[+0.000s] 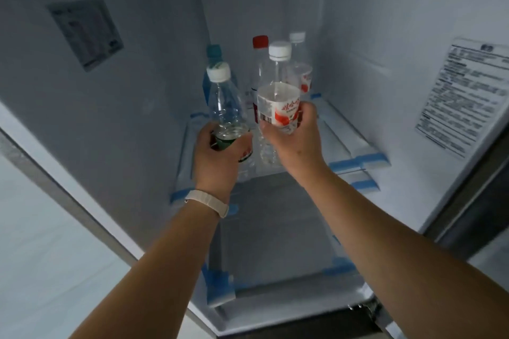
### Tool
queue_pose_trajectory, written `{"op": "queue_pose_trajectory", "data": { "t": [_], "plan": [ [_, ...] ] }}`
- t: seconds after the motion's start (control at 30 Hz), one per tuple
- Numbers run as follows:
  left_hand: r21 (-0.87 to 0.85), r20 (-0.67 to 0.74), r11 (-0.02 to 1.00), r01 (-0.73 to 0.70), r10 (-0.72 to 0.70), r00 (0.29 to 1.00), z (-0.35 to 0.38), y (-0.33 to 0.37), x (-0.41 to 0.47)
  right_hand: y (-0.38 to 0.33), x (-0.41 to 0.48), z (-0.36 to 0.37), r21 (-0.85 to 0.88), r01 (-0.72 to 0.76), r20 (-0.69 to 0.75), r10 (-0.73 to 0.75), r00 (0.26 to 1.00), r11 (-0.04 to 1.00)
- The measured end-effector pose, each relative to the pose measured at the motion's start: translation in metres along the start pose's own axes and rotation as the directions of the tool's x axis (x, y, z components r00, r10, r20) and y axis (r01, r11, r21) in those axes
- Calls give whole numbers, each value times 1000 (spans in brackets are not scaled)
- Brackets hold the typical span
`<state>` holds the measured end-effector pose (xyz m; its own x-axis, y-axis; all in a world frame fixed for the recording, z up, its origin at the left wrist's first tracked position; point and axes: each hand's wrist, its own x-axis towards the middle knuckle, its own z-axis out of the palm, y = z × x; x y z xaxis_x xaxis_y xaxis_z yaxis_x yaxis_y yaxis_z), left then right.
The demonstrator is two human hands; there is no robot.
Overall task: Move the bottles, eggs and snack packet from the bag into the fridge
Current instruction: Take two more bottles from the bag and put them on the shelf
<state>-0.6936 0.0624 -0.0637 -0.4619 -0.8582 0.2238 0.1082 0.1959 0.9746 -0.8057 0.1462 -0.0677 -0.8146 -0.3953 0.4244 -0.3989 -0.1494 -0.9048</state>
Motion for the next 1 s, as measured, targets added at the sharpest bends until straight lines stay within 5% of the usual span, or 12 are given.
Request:
{"op": "queue_pose_trajectory", "data": {
  "t": [0.47,0.73,1.0],
  "plan": [
    [60,-8,997,-49,50,999,3,-14,11,30,17,20,13,2,24,-3,1000,1000],
    [250,128,956,-154,124,984,-7,-35,3,34,4,-16,-174,4,351,58,934,985],
    [282,78,950,-134,117,990,1,-44,27,52,17,7,-294,110,222,-44,974,949]
  ]
}}
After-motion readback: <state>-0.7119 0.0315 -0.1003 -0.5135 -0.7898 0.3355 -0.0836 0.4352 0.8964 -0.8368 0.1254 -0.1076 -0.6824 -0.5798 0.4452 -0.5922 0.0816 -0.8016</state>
